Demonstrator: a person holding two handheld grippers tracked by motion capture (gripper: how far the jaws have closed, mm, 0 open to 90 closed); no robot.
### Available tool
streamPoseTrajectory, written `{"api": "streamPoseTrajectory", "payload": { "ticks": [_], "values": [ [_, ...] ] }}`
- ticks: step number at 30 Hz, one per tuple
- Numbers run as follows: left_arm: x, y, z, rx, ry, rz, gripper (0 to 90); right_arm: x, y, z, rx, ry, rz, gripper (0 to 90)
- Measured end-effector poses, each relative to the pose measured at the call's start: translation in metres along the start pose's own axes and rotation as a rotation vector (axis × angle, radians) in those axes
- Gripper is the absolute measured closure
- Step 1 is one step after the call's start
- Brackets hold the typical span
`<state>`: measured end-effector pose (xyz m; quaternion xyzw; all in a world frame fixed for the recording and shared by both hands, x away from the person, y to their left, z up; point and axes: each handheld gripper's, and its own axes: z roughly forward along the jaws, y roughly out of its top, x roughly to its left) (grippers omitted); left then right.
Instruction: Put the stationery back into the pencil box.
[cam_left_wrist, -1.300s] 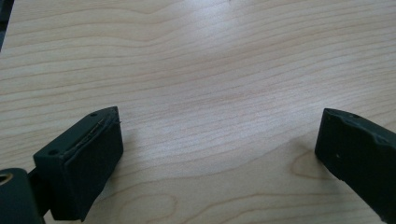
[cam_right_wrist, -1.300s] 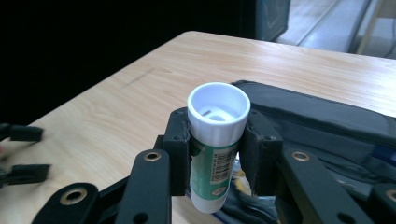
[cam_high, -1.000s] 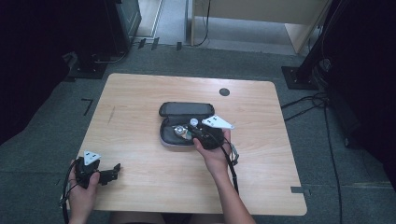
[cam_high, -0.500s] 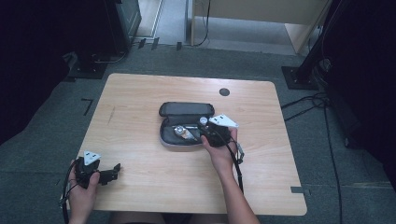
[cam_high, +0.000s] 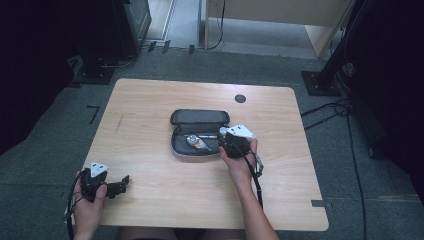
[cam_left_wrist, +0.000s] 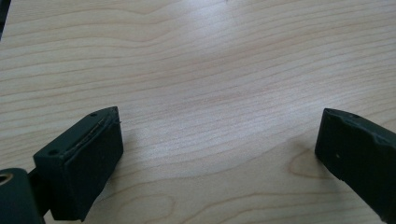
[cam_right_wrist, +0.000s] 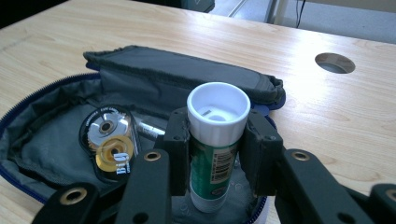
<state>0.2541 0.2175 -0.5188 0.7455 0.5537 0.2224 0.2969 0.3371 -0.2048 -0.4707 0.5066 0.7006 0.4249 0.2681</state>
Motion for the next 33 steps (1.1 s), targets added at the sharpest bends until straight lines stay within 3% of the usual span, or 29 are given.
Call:
{"api": "streamPoseTrajectory", "payload": {
  "ticks": [6, 14, 17, 23, 28, 33],
  "values": [
    [0.0, 0.0, 0.0, -0.004, -0.004, -0.005, 1.3, 0.006, -0.002, 0.005, 0.006, -0.008, -0.041, 65.9],
    [0.0, 0.0, 0.0, -0.005, -0.008, -0.002, 1.3, 0.017, 0.0, 0.011, 0.005, 0.03, -0.051, 65.8],
    [0.0, 0.0, 0.0, -0.004, -0.008, -0.002, 1.3, 0.021, 0.002, 0.012, 0.01, 0.026, -0.085, 65.7],
    [0.0, 0.0, 0.0, -0.004, -0.008, -0.002, 1.3, 0.03, 0.003, 0.018, 0.036, 0.065, -0.112, 64.5],
    [0.0, 0.0, 0.0, -0.004, -0.008, -0.002, 1.3, 0.036, 0.004, 0.021, 0.037, 0.1, -0.099, 61.8],
    [0.0, 0.0, 0.0, -0.004, -0.008, -0.002, 1.3, 0.038, 0.005, 0.023, 0.038, 0.103, -0.106, 61.4]
  ]
}}
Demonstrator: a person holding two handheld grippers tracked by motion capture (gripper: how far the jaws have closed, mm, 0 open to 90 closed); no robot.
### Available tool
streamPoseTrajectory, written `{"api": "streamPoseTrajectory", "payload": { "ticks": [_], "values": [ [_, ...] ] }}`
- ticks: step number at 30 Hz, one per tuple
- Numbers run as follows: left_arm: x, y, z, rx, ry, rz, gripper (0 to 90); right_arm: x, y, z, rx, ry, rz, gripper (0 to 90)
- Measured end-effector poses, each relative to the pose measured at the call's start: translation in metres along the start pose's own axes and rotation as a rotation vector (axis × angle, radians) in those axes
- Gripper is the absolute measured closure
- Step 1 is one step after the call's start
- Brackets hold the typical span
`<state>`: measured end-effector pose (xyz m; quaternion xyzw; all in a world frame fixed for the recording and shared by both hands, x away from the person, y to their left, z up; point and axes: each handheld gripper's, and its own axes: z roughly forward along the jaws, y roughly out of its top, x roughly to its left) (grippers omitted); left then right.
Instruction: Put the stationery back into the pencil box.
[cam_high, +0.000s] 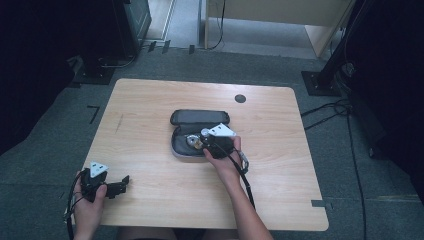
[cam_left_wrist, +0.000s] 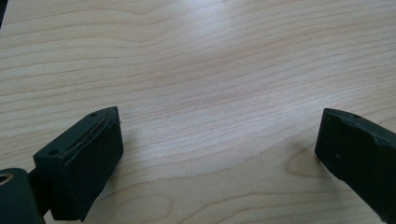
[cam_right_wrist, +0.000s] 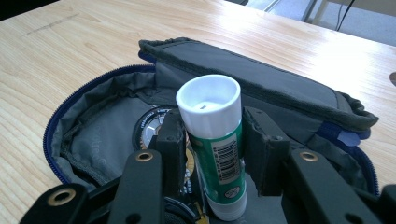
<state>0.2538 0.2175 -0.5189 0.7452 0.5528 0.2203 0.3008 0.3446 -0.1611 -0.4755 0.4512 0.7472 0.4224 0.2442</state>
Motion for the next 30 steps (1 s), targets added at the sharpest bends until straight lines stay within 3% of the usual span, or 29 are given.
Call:
{"api": "streamPoseTrajectory", "payload": {
  "ticks": [16, 24, 30],
  "values": [
    [0.0, 0.0, 0.0, 0.0, 0.0, 0.001, 1.3, 0.01, 0.009, 0.002, -0.051, 0.093, -0.016, 50.4],
    [0.0, 0.0, 0.0, 0.0, -0.001, 0.0, 1.3, 0.011, 0.011, 0.003, -0.035, 0.074, 0.0, 54.8],
    [0.0, 0.0, 0.0, 0.0, -0.001, 0.0, 1.3, 0.005, 0.01, -0.004, -0.055, 0.073, 0.023, 54.6]
  ]
}}
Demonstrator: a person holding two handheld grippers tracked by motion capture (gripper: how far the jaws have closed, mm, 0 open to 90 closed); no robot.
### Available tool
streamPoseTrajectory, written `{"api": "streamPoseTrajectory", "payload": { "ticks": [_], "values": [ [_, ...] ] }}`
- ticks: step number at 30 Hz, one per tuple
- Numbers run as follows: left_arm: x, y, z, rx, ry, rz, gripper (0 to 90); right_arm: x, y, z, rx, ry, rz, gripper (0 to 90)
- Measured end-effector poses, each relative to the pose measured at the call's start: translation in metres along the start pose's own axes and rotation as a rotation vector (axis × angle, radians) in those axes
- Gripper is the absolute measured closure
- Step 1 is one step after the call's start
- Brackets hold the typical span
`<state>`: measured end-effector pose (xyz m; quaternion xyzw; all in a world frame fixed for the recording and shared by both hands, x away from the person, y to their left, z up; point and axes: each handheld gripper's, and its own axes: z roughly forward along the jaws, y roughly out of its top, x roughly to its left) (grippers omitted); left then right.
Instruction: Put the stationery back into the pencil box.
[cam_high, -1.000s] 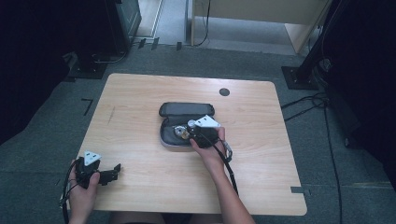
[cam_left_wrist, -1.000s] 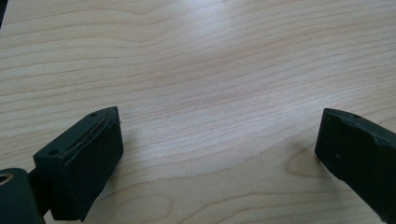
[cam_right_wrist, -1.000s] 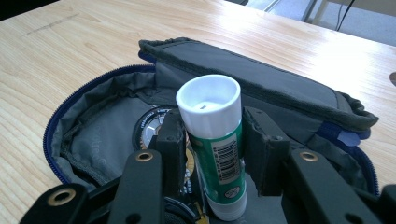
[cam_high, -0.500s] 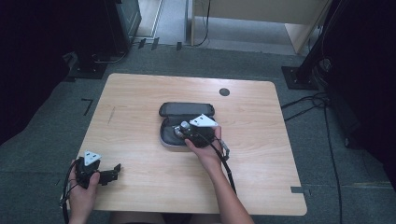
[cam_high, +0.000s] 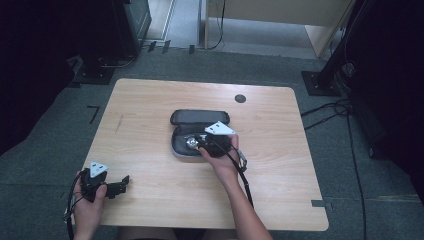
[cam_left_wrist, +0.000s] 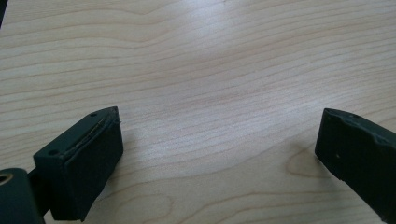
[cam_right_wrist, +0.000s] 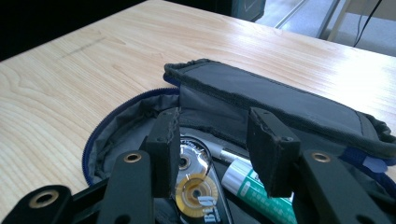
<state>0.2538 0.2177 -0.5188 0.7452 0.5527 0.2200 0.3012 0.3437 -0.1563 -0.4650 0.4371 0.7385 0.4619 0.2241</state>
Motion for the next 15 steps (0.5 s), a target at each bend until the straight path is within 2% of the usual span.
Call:
{"api": "streamPoseTrajectory", "payload": {
  "ticks": [3, 6, 8, 12, 15],
  "values": [
    [0.0, 0.0, 0.0, 0.0, 0.001, 0.0, 1.3, -0.003, -0.002, -0.006, -0.013, 0.022, 0.015, 50.2],
    [-0.001, 0.0, 0.0, 0.003, 0.005, 0.005, 1.3, -0.008, -0.005, -0.012, -0.006, 0.057, 0.043, 44.2],
    [-0.001, 0.0, 0.0, 0.003, 0.005, 0.005, 1.3, -0.011, -0.007, -0.017, 0.005, 0.088, 0.063, 43.6],
    [-0.001, 0.0, 0.0, 0.005, 0.008, 0.007, 1.3, -0.016, -0.01, -0.031, 0.0, 0.079, 0.07, 36.0],
    [-0.001, 0.0, 0.0, 0.005, 0.009, 0.008, 1.3, -0.019, -0.012, -0.041, -0.002, 0.084, 0.093, 27.8]
  ]
}}
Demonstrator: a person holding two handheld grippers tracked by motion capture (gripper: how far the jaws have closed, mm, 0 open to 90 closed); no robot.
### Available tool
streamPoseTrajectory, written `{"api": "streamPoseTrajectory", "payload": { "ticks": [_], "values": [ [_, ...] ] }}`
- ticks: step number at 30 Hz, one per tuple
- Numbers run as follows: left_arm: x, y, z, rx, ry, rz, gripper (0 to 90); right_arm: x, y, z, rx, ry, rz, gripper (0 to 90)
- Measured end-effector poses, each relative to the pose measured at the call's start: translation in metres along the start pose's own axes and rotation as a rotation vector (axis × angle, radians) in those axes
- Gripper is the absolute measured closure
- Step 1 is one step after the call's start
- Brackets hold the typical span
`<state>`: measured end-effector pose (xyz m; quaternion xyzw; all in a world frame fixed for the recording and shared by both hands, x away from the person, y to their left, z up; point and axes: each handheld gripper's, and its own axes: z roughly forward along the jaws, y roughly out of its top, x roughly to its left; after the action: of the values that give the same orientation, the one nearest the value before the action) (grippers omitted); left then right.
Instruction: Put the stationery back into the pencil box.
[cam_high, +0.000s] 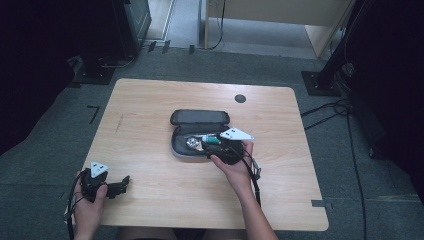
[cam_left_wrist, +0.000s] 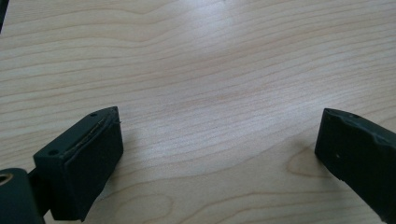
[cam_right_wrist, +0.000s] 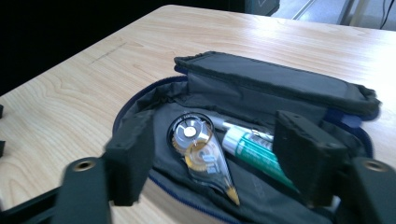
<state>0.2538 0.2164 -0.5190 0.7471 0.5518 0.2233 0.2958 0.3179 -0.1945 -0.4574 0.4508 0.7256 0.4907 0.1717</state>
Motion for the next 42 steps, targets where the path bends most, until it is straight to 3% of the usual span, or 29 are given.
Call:
{"api": "streamPoseTrajectory", "payload": {
  "ticks": [4, 8, 12, 23, 30, 42],
  "values": [
    [0.0, 0.0, 0.0, 0.0, 0.0, 0.0, 1.3, -0.002, -0.002, -0.012, 0.018, -0.012, 0.009, 15.4],
    [0.0, 0.0, 0.0, 0.0, 0.0, 0.0, 1.3, -0.004, -0.008, -0.023, 0.036, -0.038, -0.026, 9.7],
    [0.0, 0.0, 0.0, 0.0, 0.001, 0.0, 1.3, -0.011, -0.013, -0.035, 0.04, -0.025, -0.003, 0.6],
    [0.0, 0.0, 0.0, 0.001, 0.0, 0.002, 1.3, -0.032, -0.031, -0.071, 0.033, -0.115, 0.002, 0.0],
    [0.0, 0.0, 0.0, 0.001, 0.001, 0.002, 1.3, -0.052, -0.045, -0.094, 0.033, -0.175, 0.034, 0.0],
    [0.0, 0.0, 0.0, 0.002, 0.0, 0.003, 1.3, -0.077, -0.075, -0.119, 0.079, -0.254, 0.067, 0.0]
  ]
}}
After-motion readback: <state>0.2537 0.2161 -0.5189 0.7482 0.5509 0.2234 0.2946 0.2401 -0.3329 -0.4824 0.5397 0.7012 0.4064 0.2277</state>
